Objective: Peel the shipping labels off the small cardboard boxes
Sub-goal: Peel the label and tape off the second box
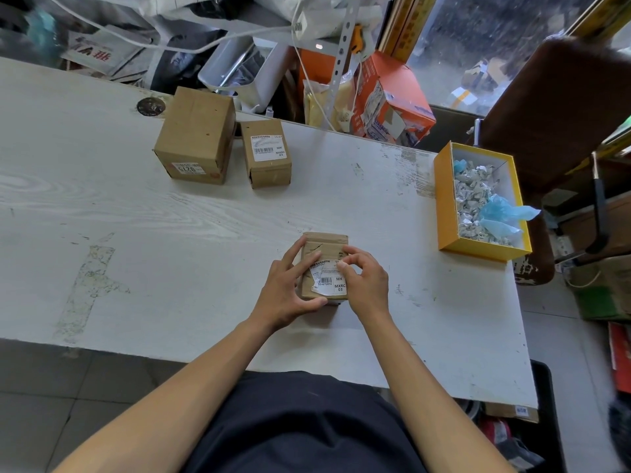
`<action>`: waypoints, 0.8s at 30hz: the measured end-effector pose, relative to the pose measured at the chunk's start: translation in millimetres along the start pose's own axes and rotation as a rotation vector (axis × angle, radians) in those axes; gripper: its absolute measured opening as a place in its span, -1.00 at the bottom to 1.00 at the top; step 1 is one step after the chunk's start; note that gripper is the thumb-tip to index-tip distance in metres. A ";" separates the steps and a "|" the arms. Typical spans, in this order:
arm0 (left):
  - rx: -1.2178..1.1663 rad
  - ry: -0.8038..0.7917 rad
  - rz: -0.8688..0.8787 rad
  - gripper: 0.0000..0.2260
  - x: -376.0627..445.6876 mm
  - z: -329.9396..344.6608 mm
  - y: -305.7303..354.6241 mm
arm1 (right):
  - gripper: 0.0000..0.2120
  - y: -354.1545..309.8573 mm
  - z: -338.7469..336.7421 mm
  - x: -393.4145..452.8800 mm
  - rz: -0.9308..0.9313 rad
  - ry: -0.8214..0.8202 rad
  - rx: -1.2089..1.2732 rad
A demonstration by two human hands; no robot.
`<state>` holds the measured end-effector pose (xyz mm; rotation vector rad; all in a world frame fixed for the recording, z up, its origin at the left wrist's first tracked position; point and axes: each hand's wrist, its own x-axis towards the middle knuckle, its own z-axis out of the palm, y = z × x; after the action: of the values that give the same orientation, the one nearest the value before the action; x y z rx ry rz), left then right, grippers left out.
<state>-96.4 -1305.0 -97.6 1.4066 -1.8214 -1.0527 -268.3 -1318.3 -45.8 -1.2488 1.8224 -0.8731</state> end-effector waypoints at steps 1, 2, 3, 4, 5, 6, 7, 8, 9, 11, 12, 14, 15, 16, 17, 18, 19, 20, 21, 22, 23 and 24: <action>0.003 0.000 0.003 -0.20 0.1 -0.1 0.1 | -0.89 0.5 -0.2 0.4 0.000 -0.002 -0.001; 0.005 0.000 0.004 -0.20 0.1 0.0 -0.1 | -0.89 0.6 -0.5 0.6 -0.002 -0.006 -0.006; 0.005 0.001 0.002 -0.20 0.2 0.1 -0.4 | -0.89 0.3 -0.8 1.0 -0.003 -0.008 -0.013; 0.003 0.002 -0.002 -0.20 0.2 0.4 -0.4 | -0.89 0.1 -1.6 1.1 -0.003 -0.008 -0.017; 0.000 0.004 -0.004 -0.21 0.2 0.8 -0.2 | -0.89 0.0 -2.0 1.4 -0.003 -0.008 -0.017; -0.001 0.006 -0.005 -0.21 0.1 0.8 0.0 | -0.89 -0.2 -2.3 1.8 -0.002 -0.010 -0.017; -0.001 0.006 -0.004 -0.21 0.1 0.6 0.2 | -0.89 -0.1 -2.2 2.1 -0.001 -0.012 -0.017; 0.000 0.005 -0.004 -0.21 0.0 0.2 0.5 | -0.89 0.3 -2.1 2.1 -0.001 -0.015 -0.017; -0.001 0.004 -0.004 -0.21 0.1 0.0 0.7 | -0.89 0.6 -2.1 2.1 -0.001 -0.017 -0.017; -0.002 0.004 -0.003 -0.21 0.1 0.0 1.1 | -0.89 0.7 -2.8 1.9 0.000 -0.019 -0.021; -0.001 0.003 -0.002 -0.21 0.2 0.1 1.2 | -0.89 0.5 -3.1 1.8 0.000 -0.018 -0.023; -0.001 0.003 -0.001 -0.21 0.1 0.4 0.9 | -0.89 0.2 -3.2 2.0 -0.002 -0.017 -0.024; -0.002 0.003 -0.002 -0.21 0.0 0.4 0.9 | -0.89 0.0 -3.0 2.0 -0.002 -0.017 -0.024; -0.002 0.003 -0.001 -0.21 -0.1 0.3 0.9 | -0.89 0.1 -3.0 2.0 -0.003 -0.017 -0.023; -0.001 0.004 0.000 -0.21 -0.1 0.3 0.9 | -0.89 0.6 -2.8 2.1 -0.003 -0.016 -0.021; 0.000 0.006 0.001 -0.21 0.1 0.3 0.9 | -0.89 1.0 -2.8 2.0 -0.002 -0.015 -0.020; 0.000 0.007 0.001 -0.21 0.2 0.3 0.9 | -0.88 1.2 -2.8 2.1 -0.002 -0.014 -0.021; 0.000 0.007 0.001 -0.21 0.3 0.2 0.9 | -0.88 1.2 -2.7 2.1 -0.003 -0.014 -0.025; -0.001 0.007 0.000 -0.21 0.4 0.2 0.8 | -0.88 1.2 -2.6 2.3 -0.004 -0.014 -0.029; -0.002 0.008 0.000 -0.21 0.3 0.3 1.0 | -0.88 1.2 -2.6 2.3 -0.003 -0.014 -0.032; -0.002 0.008 0.000 -0.21 0.0 0.4 1.0 | -0.88 1.1 -2.6 2.3 -0.004 -0.015 -0.033; -0.001 0.008 0.000 -0.21 -0.2 0.6 1.2 | -0.88 0.9 -2.6 2.3 -0.004 -0.015 -0.031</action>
<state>-97.4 -1304.6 -96.9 1.4086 -1.8151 -1.0463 -271.6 -1319.9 -45.7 -1.2756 1.8283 -0.8380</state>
